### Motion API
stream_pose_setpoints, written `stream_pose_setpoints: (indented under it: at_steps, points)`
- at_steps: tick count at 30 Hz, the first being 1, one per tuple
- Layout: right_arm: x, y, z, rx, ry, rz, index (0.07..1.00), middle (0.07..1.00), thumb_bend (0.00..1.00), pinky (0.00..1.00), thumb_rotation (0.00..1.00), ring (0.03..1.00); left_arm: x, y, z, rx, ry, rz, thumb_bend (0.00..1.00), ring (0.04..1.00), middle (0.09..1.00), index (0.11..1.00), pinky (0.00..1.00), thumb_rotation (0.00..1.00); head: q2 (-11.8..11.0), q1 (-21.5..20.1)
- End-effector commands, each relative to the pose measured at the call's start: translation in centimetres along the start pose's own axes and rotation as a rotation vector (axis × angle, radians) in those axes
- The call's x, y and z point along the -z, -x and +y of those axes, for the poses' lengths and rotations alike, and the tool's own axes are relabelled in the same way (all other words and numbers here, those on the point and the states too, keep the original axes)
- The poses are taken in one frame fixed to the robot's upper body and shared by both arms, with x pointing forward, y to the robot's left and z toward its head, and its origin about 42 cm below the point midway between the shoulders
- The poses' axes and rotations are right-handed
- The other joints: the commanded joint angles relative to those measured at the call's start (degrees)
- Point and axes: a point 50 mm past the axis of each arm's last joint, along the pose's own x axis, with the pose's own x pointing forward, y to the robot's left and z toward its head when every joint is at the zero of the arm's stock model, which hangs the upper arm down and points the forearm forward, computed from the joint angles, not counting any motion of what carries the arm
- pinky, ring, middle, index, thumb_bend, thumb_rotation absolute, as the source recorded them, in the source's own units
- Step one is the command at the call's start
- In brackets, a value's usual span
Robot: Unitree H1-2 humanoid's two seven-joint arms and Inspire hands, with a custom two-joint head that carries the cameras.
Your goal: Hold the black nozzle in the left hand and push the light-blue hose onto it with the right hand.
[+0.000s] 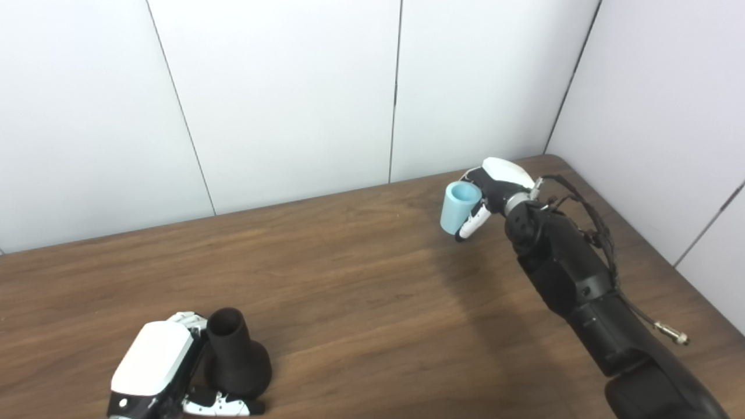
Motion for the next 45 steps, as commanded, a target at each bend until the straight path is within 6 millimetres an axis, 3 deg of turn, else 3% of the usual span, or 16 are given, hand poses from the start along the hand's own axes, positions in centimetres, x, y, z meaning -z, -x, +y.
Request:
stream_pose_setpoints:
  at_steps: [1,2,3,4,7,10,13,20,30,38,42,45]
  points:
    - [-0.1,-0.1,-3.1,0.116,0.035,-0.030,0.667,0.651,0.84,0.62,0.00,0.613,0.5,1.5,-1.7,0.129,-0.023,0.024,0.52,0.639,0.505,0.479,0.76,0.00,0.0,0.0]
    - [-0.1,-0.1,-3.1,0.122,0.040,-0.030,0.652,0.634,0.84,0.64,0.00,0.606,0.6,1.5,-1.7,0.130,-0.024,0.025,0.52,0.639,0.505,0.479,0.76,0.00,0.0,0.0]
    - [0.0,-0.2,-3.0,0.127,0.044,-0.029,0.558,0.614,0.65,0.66,0.07,0.602,0.6,1.5,-1.7,0.130,-0.025,0.025,0.52,0.637,0.505,0.479,0.76,0.00,0.1,0.0]
    - [-0.1,-0.2,-3.0,0.134,0.042,-0.035,0.526,0.553,0.59,0.65,0.04,0.590,0.6,1.5,-1.7,0.127,-0.024,0.024,0.52,0.636,0.505,0.479,0.76,0.00,0.1,0.0]
    - [-0.2,0.0,-2.9,0.149,0.030,-0.049,0.526,0.507,0.52,0.42,0.00,0.412,0.7,1.5,-1.7,0.124,-0.021,0.023,0.52,0.628,0.498,0.482,0.75,0.00,0.2,-0.1]
    - [-0.3,0.1,-2.8,0.166,0.017,-0.061,0.545,0.500,0.51,0.37,0.00,0.377,0.7,1.5,-1.7,0.120,-0.023,0.024,0.52,0.625,0.499,0.482,0.75,0.00,0.2,-0.1]
    - [-0.3,0.1,-2.7,0.175,0.010,-0.073,0.490,0.505,0.52,0.45,0.00,0.425,0.7,1.5,-1.8,0.123,-0.023,0.024,0.52,0.630,0.508,0.478,0.76,0.00,0.3,-0.4]
    - [-1.0,0.1,-2.5,0.171,0.011,-0.084,0.460,0.523,0.52,0.52,0.00,0.450,0.7,1.5,-1.7,0.118,-0.017,0.023,0.52,0.630,0.505,0.478,0.75,0.00,0.4,-0.2]
    - [-1.5,0.6,-2.7,0.186,-0.029,-0.125,0.471,0.522,0.52,0.47,0.00,0.431,0.5,1.5,-1.8,0.114,-0.020,0.026,0.52,0.630,0.498,0.481,0.74,0.00,0.7,1.6]
    - [-3.2,3.8,-3.6,0.193,-0.099,-0.215,0.503,0.506,0.52,0.41,0.00,0.413,-0.3,1.5,-1.9,0.123,-0.023,0.034,0.52,0.636,0.512,0.476,0.76,0.00,1.1,5.8]
    - [-4.8,6.3,-3.8,0.196,-0.121,-0.310,0.502,0.509,0.52,0.41,0.00,0.408,-0.9,1.4,-2.2,0.125,-0.028,0.030,0.52,0.632,0.508,0.479,0.77,0.00,1.3,9.2]
    - [-6.3,8.2,-3.8,0.184,-0.135,-0.373,0.504,0.504,0.50,0.35,0.00,0.407,-1.2,1.3,-2.5,0.126,-0.026,0.027,0.52,0.632,0.507,0.479,0.78,0.00,1.3,11.5]
